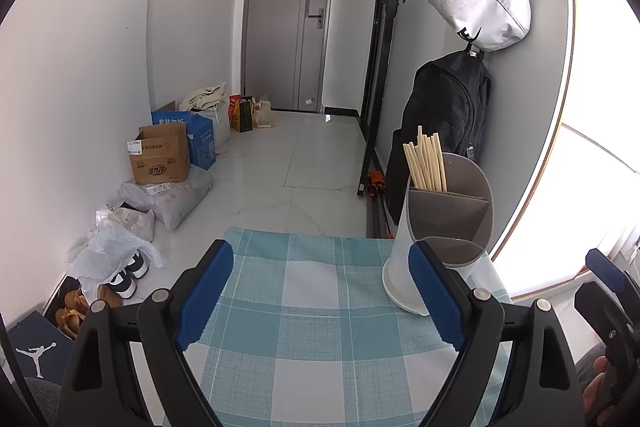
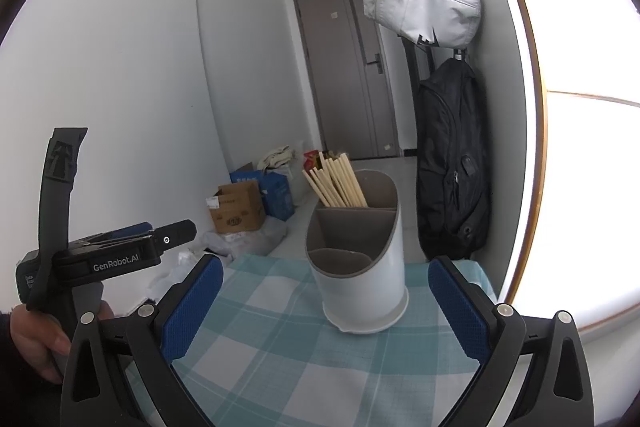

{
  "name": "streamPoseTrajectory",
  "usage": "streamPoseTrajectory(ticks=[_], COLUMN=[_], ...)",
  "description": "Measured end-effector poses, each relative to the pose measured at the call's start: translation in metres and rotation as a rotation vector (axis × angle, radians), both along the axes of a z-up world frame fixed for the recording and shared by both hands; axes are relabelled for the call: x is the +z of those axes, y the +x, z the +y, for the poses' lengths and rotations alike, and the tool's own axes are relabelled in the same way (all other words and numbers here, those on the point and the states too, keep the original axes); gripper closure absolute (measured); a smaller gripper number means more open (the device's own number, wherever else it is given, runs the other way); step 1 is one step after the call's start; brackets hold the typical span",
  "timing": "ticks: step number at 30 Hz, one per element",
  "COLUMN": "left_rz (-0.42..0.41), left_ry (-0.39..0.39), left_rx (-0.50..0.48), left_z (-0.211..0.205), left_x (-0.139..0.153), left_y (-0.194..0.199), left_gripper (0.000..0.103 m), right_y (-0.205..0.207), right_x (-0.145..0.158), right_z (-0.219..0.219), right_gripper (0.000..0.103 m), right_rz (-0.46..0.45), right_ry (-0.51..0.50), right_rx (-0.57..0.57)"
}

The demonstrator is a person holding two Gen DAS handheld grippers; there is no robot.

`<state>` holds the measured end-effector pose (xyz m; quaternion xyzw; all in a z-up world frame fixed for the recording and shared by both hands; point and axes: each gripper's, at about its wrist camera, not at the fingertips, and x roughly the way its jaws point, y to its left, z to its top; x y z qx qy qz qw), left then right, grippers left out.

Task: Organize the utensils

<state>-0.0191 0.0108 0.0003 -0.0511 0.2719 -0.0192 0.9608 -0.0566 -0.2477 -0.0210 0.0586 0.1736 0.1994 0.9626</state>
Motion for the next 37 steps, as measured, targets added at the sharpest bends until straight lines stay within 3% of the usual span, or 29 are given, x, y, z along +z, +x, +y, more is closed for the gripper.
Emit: streamPoseTrajectory(ticks=[37], left_rz=[-0.023], left_ry=[0.005], left_rx=[-0.011], left_z=[-0.0034], left_x=[0.0001], left_y=[-0.0039], left_gripper=[0.017], right_y=[0.0016], right_x=[0.0018], right_z=[0.0019], right_gripper=[0.0], right_rz=[0.002], right_ry=[0.002], right_rx=[0.003])
